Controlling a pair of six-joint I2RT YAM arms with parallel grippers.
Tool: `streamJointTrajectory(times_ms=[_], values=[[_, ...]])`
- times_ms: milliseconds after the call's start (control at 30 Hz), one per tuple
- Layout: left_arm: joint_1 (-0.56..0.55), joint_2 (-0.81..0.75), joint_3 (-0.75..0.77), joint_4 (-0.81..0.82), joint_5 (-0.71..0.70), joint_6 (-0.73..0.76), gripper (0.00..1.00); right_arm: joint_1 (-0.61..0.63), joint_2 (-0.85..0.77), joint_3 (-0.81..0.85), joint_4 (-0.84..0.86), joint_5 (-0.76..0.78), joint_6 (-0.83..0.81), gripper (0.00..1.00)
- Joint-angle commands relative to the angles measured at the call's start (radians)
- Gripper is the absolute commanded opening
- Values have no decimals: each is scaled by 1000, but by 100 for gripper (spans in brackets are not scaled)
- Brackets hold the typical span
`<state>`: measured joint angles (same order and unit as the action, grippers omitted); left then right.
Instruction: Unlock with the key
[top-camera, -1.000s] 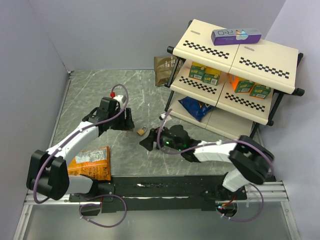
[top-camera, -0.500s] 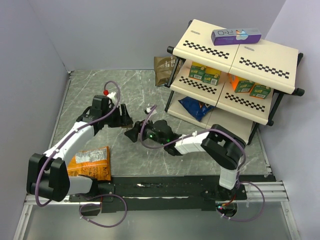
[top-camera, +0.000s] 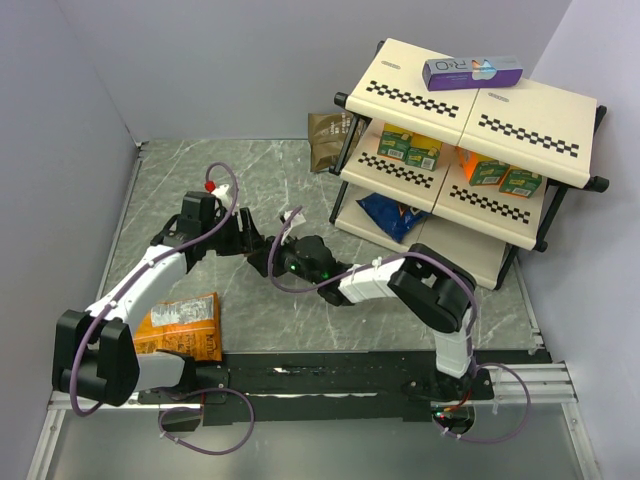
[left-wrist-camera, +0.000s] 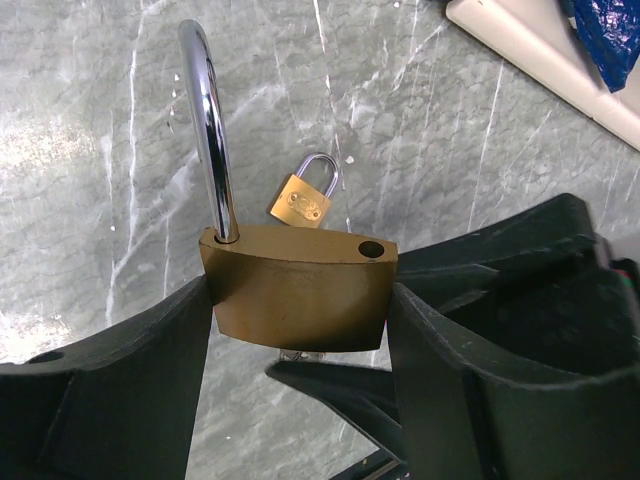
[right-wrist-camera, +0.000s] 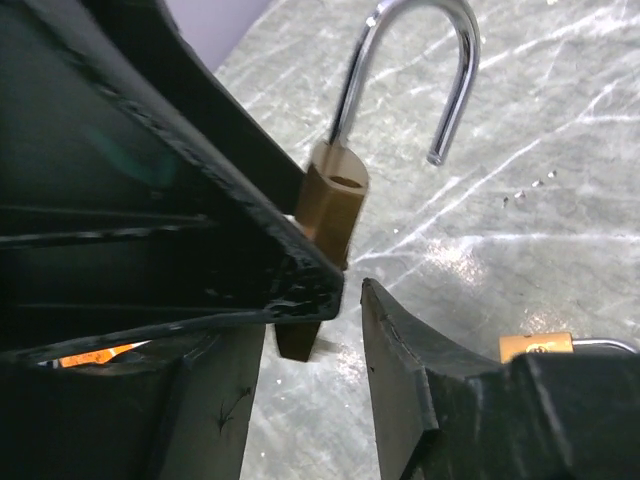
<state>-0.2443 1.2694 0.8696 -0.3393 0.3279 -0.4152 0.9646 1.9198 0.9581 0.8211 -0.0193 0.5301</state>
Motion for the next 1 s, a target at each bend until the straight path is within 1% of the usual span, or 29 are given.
streamJointTrajectory(times_ms=[0, 100, 167, 200, 267, 300, 367, 400, 433, 533, 600, 733, 833, 967], values=[[5, -58, 14, 103, 40, -23, 1, 3, 24, 41, 24, 10, 5, 49], [5, -54, 12, 105, 46, -22, 1, 5, 27, 44, 30, 12, 5, 46], [5, -50, 12, 106, 49, -25, 1, 3, 30, 51, 26, 12, 2, 42], [5, -50, 12, 109, 53, -25, 1, 2, 34, 53, 26, 12, 4, 35], [5, -48, 11, 109, 51, -25, 1, 2, 38, 60, 30, 10, 10, 26], [5, -47, 11, 109, 51, -25, 1, 2, 42, 62, 33, 9, 13, 18], [5, -45, 11, 109, 51, -25, 1, 0, 47, 70, 33, 10, 21, 11], [5, -45, 11, 108, 43, -25, 1, 2, 50, 73, 21, 12, 24, 4], [5, -45, 11, 108, 43, -25, 1, 0, 51, 76, 12, 13, 34, 0], [5, -48, 11, 108, 19, -27, 1, 0, 51, 85, -23, 18, 63, 0], [7, -54, 9, 111, 2, -27, 1, 5, 51, 79, -28, 51, 82, 0], [31, -83, 0, 138, -71, -48, 1, 13, 58, 57, -20, 55, 182, 0], [62, -114, -17, 154, -116, -56, 1, 42, 54, 28, -14, 90, 218, 0], [83, -134, -24, 163, -136, -59, 1, 80, 30, -7, -11, 134, 263, 0]])
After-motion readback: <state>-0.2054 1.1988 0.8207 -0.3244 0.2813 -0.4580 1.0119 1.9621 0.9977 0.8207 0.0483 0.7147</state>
